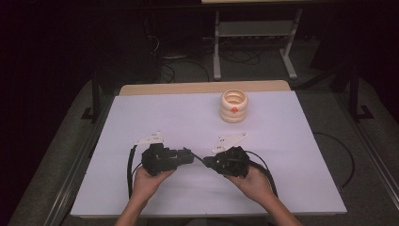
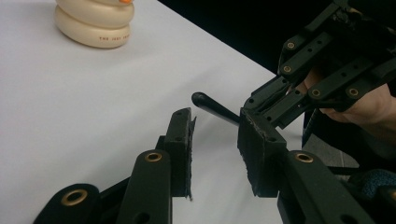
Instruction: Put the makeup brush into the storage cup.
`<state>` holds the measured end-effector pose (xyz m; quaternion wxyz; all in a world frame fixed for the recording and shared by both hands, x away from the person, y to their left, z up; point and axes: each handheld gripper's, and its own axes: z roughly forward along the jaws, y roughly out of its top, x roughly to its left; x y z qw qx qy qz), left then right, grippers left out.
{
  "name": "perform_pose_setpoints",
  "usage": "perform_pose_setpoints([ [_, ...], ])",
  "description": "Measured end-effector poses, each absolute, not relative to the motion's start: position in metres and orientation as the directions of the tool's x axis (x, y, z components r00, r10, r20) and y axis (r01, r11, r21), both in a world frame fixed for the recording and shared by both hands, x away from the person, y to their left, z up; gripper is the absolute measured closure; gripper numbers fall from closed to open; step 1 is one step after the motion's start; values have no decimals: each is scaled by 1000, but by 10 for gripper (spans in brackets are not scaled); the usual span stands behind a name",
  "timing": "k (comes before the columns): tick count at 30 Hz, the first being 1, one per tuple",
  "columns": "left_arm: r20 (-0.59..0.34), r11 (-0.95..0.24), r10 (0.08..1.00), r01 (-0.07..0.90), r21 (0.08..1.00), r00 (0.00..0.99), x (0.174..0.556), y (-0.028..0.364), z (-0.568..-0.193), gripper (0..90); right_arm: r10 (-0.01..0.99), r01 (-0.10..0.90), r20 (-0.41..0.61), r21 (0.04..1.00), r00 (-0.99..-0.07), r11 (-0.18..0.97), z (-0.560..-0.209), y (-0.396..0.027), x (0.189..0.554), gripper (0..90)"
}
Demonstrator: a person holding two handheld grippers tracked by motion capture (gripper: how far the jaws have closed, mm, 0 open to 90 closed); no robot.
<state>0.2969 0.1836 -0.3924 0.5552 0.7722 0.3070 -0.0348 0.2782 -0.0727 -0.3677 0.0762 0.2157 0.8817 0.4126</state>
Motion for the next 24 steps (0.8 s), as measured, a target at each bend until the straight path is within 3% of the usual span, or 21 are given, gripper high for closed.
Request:
perform_pose_setpoints([
  [14, -209, -365, 477, 409, 836, 854, 292, 179, -378, 532, 395, 323, 63, 698, -917, 639, -369, -77, 289, 851],
  [19, -91, -480, 450, 327, 814, 888, 290, 172, -367, 514, 333, 289, 62, 660, -941, 694, -366, -76, 295, 850],
  [24, -30, -558, 398, 268, 785, 917, 288, 165, -363, 509, 302, 274, 67, 633, -951, 724, -363, -74, 299, 850],
])
